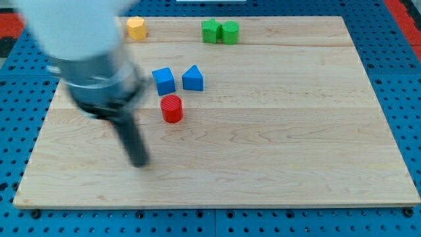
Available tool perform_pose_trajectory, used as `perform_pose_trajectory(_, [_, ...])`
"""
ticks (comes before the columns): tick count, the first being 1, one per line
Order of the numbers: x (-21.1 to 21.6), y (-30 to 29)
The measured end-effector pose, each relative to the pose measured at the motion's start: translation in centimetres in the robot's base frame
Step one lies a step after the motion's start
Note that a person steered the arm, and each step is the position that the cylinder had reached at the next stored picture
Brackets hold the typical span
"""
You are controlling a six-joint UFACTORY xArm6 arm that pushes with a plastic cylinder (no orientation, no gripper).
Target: Move the red blocks to the center left side of the board
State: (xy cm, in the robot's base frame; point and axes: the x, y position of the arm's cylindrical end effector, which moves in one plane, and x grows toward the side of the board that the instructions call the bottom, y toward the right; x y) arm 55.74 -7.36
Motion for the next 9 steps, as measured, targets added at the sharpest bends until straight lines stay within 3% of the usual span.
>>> perform_pose_trajectory(1, [-2.7,6.7])
perform_pose_trajectory(2, [-8.2,4.1])
perform_pose_trajectory(3, [-10.2,0.9])
perform_pose_trajectory(4, [-10.2,-8.9])
perform_pose_trajectory(5, [-9.9,-10.5])
perform_pose_trajectory(6, [-9.2,-4.1])
perform_pose_trajectory(7, [-13.7,-5.6])
perform_pose_trajectory(8, [-15.5,-9.4])
perform_pose_trajectory(9, [-16.1,-4.6])
